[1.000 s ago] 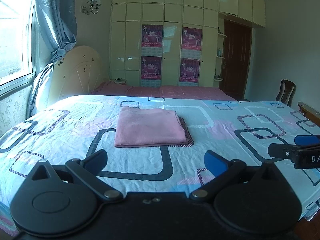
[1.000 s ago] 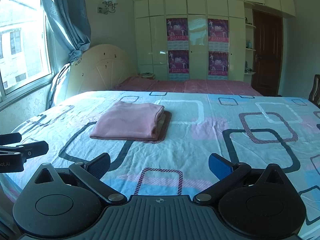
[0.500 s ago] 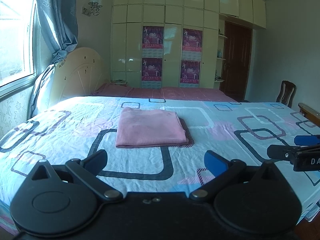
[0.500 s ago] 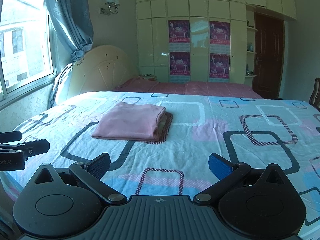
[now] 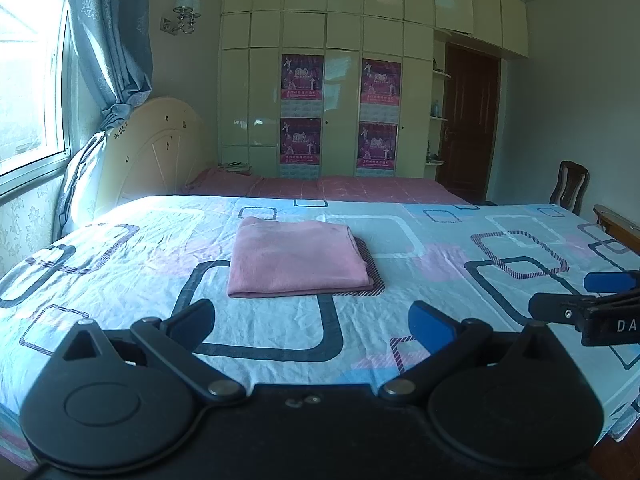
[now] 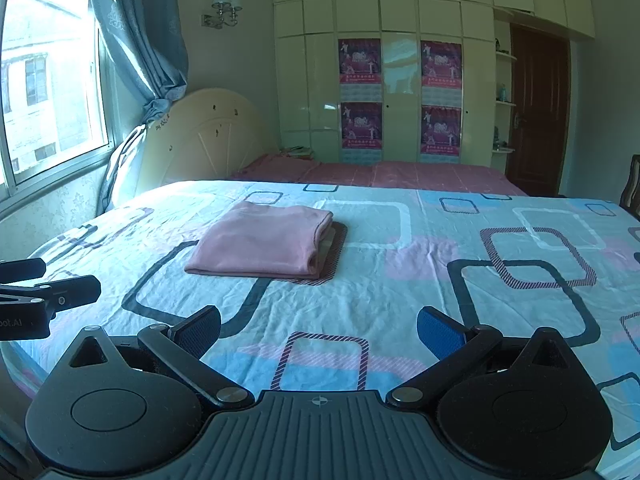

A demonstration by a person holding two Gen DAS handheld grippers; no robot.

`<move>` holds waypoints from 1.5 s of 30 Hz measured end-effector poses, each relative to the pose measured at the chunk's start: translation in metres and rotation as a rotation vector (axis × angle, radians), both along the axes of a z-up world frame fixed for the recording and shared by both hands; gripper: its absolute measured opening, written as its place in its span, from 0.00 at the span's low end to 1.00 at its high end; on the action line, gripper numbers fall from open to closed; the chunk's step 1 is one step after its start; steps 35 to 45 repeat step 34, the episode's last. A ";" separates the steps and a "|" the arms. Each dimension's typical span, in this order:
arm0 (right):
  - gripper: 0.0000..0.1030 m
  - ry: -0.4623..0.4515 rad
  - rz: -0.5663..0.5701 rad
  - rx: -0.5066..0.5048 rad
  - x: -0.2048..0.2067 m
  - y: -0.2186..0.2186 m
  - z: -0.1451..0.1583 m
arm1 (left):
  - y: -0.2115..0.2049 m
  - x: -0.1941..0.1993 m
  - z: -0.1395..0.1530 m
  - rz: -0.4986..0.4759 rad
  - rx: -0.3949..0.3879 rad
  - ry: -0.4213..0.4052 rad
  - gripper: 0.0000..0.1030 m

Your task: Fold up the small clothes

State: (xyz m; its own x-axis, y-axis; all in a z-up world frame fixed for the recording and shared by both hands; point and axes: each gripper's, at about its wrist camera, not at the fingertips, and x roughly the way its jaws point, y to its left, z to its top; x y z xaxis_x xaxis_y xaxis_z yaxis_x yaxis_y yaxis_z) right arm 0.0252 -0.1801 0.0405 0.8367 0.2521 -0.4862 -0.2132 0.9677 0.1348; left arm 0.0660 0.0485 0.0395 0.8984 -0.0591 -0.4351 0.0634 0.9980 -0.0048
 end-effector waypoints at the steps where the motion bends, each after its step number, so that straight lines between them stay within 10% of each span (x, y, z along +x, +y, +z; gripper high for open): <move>1: 1.00 0.000 0.000 -0.001 0.000 0.000 0.000 | 0.000 0.000 0.000 -0.001 0.000 0.000 0.99; 45: 1.00 0.012 0.033 -0.003 0.005 -0.005 -0.007 | -0.003 0.002 0.000 -0.011 0.009 -0.011 0.99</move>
